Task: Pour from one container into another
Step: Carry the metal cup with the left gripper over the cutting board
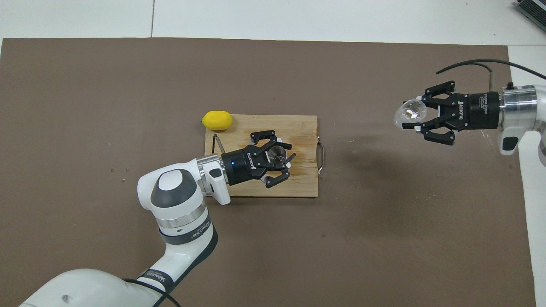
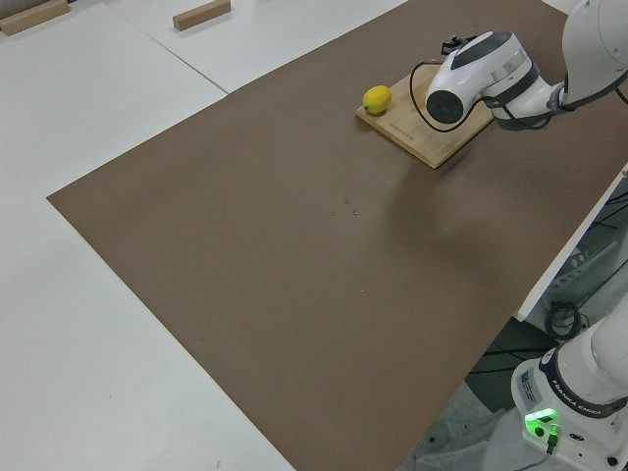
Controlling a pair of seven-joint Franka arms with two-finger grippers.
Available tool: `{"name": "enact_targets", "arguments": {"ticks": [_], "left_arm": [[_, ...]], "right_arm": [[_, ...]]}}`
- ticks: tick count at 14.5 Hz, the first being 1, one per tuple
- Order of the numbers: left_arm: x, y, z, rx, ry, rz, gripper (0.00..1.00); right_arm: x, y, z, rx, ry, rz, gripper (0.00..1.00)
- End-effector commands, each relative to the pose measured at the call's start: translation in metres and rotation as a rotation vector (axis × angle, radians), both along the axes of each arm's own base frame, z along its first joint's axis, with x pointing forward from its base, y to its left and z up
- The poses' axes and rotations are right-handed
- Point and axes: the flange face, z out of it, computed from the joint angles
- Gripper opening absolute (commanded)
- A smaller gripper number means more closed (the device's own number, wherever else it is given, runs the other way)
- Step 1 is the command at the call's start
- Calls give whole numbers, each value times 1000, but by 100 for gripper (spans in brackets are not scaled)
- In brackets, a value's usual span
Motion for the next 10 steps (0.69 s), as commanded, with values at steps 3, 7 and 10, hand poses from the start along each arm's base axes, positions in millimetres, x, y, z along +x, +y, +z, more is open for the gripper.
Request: {"name": "enact_targets", "arguments": {"ticks": [3,7,10], "left_arm": [[3,-13,-12,54,-1,53,26],[7,-14,-18,81,-11,67,26],[8,-17,-16,105,-23,80,26]], "right_arm": [[2,27,9,-28,-46,46,0],[2,38,1,-46,-63,40,0],[-5,44,-11,-50,-96,15,0]]}}
